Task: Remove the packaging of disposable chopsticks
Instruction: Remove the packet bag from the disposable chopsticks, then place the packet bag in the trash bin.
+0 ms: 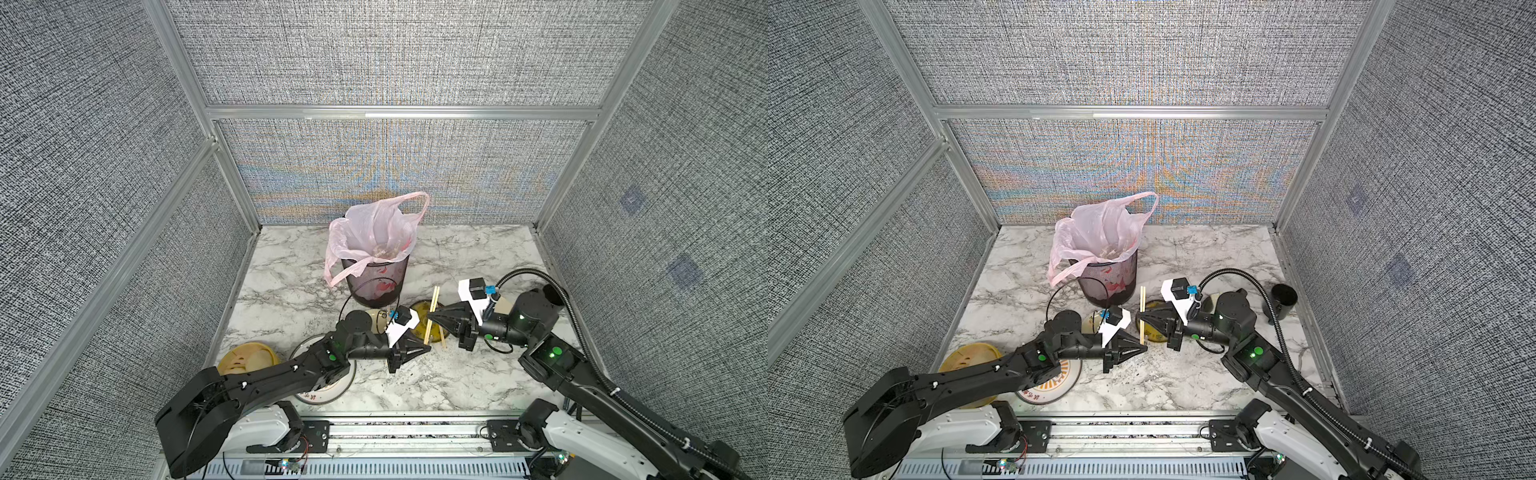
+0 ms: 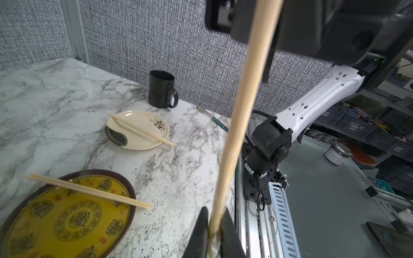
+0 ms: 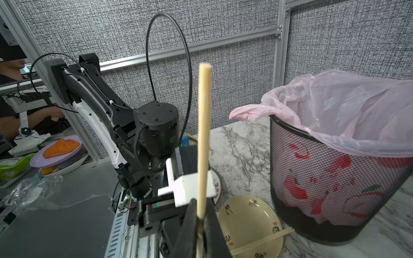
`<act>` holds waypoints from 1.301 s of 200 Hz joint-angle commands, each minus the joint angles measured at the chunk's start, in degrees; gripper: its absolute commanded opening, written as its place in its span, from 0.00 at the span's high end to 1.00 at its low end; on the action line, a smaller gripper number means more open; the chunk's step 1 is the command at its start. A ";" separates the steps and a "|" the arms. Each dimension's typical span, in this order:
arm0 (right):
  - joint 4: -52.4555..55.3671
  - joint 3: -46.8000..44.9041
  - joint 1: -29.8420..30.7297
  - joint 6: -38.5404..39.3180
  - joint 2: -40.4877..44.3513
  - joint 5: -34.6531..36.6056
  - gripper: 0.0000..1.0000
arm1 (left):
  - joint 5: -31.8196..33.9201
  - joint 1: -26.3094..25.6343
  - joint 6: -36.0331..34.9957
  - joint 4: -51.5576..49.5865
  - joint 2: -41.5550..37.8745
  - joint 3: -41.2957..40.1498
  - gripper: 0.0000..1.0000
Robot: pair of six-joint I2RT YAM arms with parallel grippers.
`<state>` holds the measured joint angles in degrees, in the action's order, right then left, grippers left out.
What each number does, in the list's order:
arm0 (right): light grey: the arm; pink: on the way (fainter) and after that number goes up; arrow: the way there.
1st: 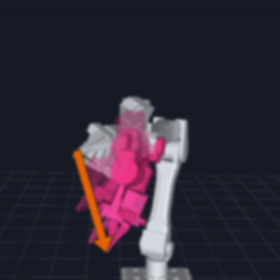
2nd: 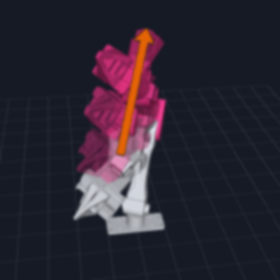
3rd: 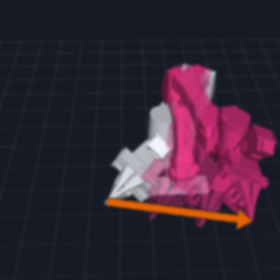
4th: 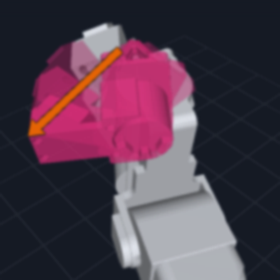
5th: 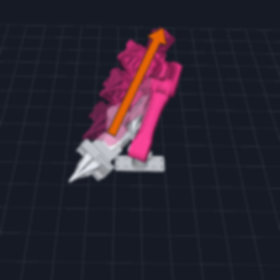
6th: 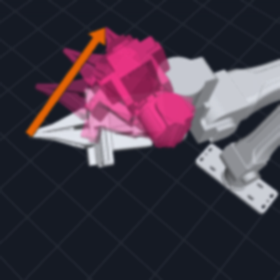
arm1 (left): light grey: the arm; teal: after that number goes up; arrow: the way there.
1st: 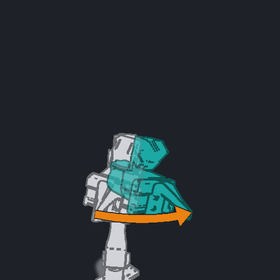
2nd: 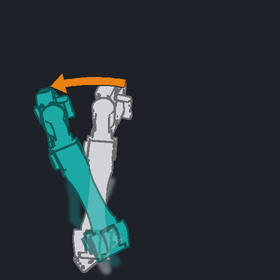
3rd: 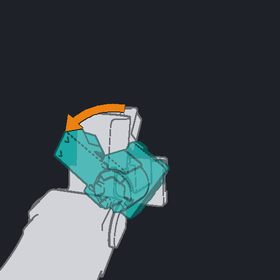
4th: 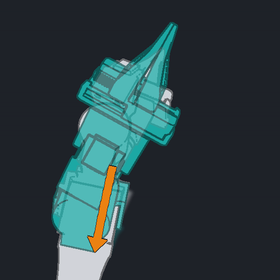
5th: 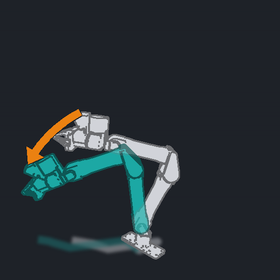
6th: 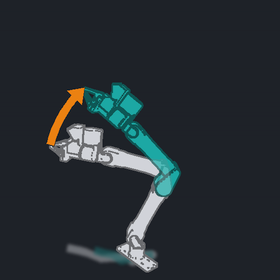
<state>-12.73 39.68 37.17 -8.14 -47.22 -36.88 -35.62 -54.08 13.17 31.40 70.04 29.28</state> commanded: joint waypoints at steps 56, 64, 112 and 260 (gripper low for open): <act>-0.46 2.02 -2.62 -1.70 2.81 2.82 1.00 | 1.24 -0.24 0.32 2.10 1.76 -3.00 0.96; 0.50 2.04 -2.64 -1.70 3.05 3.86 1.00 | 5.49 -0.24 0.54 0.27 -0.04 -2.79 0.99; 2.57 -0.09 -2.54 -2.85 0.05 9.30 1.00 | 33.23 1.60 -2.65 -18.15 -12.29 7.86 1.00; 8.97 1.54 -2.15 -4.78 -7.96 17.35 1.00 | 40.50 21.39 -7.41 -39.72 31.59 68.80 1.00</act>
<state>-4.45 40.64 34.94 -12.69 -54.57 -20.43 9.45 -34.00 4.32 -7.42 97.47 95.90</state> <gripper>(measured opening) 0.076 0.051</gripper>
